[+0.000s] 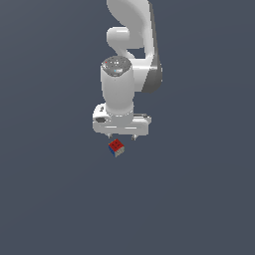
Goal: Pick up the object and move it to a goal position.
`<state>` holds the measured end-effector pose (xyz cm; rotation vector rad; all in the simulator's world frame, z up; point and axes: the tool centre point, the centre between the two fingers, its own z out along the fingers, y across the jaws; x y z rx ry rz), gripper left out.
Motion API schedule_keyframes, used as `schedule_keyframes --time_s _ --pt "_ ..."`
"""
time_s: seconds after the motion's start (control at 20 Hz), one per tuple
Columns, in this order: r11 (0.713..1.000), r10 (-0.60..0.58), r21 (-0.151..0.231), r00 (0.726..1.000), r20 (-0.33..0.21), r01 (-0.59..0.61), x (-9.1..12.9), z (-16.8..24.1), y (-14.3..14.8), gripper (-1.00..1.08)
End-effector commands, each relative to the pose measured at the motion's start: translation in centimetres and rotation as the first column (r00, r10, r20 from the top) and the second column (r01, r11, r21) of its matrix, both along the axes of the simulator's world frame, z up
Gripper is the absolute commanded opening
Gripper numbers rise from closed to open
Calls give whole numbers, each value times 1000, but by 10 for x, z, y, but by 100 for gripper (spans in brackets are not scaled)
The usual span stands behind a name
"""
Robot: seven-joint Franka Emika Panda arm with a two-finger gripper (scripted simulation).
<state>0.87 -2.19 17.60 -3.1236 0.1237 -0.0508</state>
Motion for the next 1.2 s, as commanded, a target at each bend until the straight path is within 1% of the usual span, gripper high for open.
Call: schedule_keyframes --time_s 0.0,0.15,0.35,0.45,0.8,1.15 --pt "1000 0 0 1000 0 0 0 0 0 100" --pt "1000 2 -6 1000 5 -1 1 2 -5 100" --pt "1000 12 -26 1000 20 -12 3 11 -20 100" --pt "999 18 -31 1000 23 -18 4 13 -24 100" --pt "1000 3 -28 1000 21 -2 3 10 -23 100" --pt "996 -86 -19 996 16 86 0 -1 -23 100"
